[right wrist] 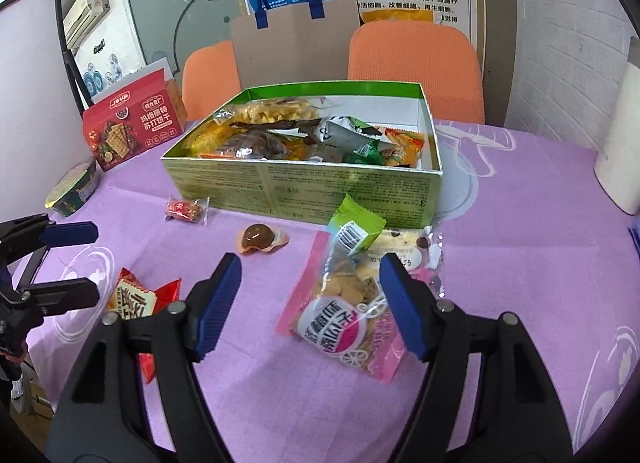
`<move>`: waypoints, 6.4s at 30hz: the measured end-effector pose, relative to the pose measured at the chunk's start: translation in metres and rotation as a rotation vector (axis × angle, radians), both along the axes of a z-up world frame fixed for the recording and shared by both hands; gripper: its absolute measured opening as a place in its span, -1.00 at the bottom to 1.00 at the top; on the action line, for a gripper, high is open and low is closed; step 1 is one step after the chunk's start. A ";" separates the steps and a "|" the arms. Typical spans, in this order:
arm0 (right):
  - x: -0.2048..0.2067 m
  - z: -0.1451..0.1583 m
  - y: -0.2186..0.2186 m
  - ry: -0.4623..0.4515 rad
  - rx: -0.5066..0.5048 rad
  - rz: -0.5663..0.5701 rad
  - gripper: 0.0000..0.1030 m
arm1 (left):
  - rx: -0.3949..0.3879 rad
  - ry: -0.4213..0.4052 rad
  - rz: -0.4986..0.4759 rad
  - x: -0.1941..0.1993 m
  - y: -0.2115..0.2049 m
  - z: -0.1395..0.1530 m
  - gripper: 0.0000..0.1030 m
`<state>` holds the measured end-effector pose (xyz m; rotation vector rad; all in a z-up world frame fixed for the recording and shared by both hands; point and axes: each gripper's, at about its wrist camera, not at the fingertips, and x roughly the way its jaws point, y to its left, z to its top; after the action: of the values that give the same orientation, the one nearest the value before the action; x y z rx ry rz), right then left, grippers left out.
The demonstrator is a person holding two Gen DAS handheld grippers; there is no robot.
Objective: Organize snacks
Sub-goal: 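Lift the red bag with the left gripper while the right gripper moves to the pink seed bag, then close the right gripper on the pink seed bag, then lower the red bag and pink bag into the box, opening both grippers, then move the left gripper to the small red candy while the right grasps the brown egg snack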
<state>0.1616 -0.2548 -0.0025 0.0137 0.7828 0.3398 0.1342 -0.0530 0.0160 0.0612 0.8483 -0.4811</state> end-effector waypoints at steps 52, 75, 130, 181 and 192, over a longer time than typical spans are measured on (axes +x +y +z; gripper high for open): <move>-0.071 -0.034 -0.016 0.140 0.051 -0.092 -0.01 | -0.007 0.182 -0.046 -0.005 -0.023 -0.060 -0.26; -0.066 -0.018 -0.007 0.085 0.070 -0.093 -0.17 | -0.109 0.148 0.069 -0.001 0.006 -0.038 -0.41; 0.076 0.046 -0.029 -0.144 0.085 -0.131 0.75 | 0.009 -0.143 0.236 0.136 -0.037 0.061 0.82; 0.051 -0.037 0.080 0.101 -0.026 -0.025 0.31 | 0.042 0.024 0.115 0.094 0.049 -0.042 0.68; 0.043 -0.047 0.068 0.131 -0.012 -0.005 -0.30 | 0.070 0.110 -0.014 0.110 0.035 -0.065 -0.20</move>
<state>0.2044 -0.1863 -0.0493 0.0270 0.9147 0.3320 0.2440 -0.0175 -0.0491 0.1058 0.9727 -0.4713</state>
